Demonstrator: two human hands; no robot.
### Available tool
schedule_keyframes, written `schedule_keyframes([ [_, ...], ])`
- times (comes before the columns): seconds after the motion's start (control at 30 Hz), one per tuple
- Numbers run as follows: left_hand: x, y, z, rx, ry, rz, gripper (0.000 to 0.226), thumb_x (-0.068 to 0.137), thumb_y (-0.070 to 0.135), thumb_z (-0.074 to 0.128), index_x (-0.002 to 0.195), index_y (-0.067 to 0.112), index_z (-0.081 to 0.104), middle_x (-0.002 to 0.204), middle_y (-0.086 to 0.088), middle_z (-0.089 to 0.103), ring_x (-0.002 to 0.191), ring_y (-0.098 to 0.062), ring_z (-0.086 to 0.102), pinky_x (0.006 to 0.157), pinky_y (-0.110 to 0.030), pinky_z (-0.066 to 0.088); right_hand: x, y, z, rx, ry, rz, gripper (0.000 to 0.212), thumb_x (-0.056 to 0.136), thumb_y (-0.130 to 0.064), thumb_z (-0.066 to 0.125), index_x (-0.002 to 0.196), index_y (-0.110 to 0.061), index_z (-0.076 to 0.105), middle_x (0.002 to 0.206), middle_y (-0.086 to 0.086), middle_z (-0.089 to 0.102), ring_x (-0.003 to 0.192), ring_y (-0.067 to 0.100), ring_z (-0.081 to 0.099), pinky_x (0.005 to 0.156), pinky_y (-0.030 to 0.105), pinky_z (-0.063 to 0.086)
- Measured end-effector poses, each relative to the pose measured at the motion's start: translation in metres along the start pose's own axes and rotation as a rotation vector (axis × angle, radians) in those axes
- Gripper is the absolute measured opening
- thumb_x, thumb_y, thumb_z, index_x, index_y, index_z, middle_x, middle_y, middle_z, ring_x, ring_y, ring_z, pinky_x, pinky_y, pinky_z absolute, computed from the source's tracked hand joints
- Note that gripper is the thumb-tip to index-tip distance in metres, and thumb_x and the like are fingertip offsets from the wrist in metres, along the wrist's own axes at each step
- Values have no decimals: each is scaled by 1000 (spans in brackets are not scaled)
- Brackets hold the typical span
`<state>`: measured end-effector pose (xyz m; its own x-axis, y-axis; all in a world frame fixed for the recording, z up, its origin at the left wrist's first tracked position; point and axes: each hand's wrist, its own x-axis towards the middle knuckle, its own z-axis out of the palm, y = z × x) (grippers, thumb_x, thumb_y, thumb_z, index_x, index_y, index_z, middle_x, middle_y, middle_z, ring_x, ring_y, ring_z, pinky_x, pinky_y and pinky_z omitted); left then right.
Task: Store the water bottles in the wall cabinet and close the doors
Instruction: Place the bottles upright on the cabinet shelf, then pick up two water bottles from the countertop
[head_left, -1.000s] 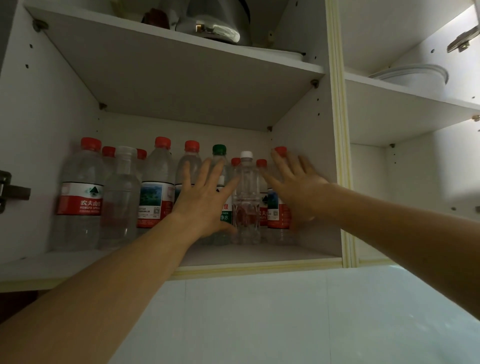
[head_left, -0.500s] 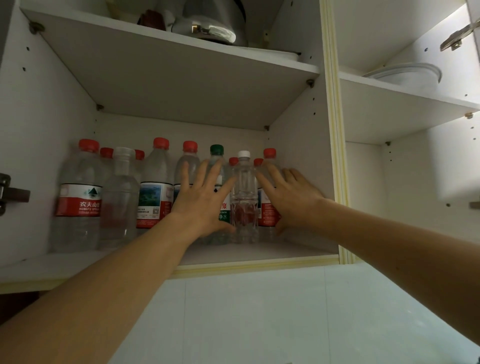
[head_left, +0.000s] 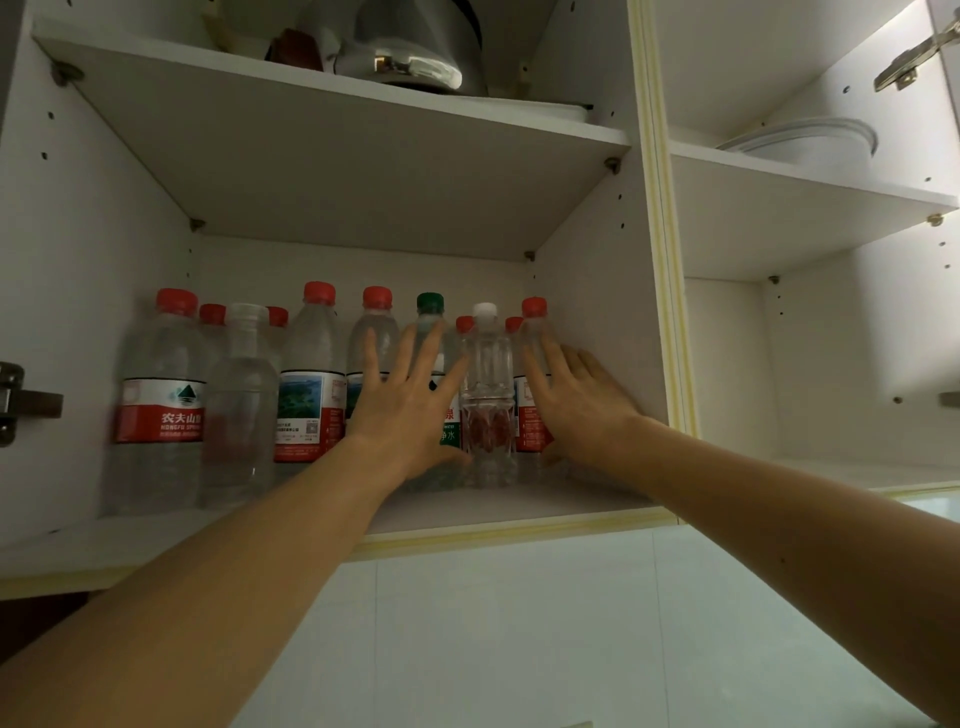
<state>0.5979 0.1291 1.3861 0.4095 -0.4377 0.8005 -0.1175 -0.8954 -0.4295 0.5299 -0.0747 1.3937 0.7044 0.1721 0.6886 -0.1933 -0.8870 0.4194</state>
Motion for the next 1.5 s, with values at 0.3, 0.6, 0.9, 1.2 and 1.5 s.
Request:
schedule_keyframes([
  [0.3,-7,0,-20,-194,16,-11,110,79,83,53,161,25,6,167,-15,-2,154,-38,-2,118,-67,-5,-41,-17,-25,331,27,80,102,85,-53,73,159,-14,15,166,18,12,143,40,34,117,54,31],
  [0.6,-56,30,-89,-1075,282,-113,26,99,40,58,113,19,65,108,5,65,95,-4,59,84,-21,52,-152,-33,-33,876,461,158,33,97,-41,61,124,-21,65,119,-6,59,110,15,53,89,20,38],
  [0.9,-209,126,-89,-1696,41,-192,15,100,19,58,109,12,68,90,2,72,90,-17,70,70,-30,60,-300,-64,48,1230,252,176,18,98,-23,62,109,-13,72,109,-6,65,96,10,65,80,19,51],
  [1.2,-352,262,-7,-1713,-613,-450,15,95,36,67,101,23,69,90,0,71,73,-14,67,59,-24,51,-439,-58,171,997,-568,583,28,95,-35,64,119,-21,70,99,-10,71,81,2,64,68,22,51],
  [1.5,-448,396,32,-1428,-1413,-421,61,90,56,66,136,19,51,116,4,61,100,-14,62,75,-28,54,-548,-57,231,851,-1065,532,85,78,-66,71,148,-23,46,138,4,59,121,22,58,94,33,49],
])
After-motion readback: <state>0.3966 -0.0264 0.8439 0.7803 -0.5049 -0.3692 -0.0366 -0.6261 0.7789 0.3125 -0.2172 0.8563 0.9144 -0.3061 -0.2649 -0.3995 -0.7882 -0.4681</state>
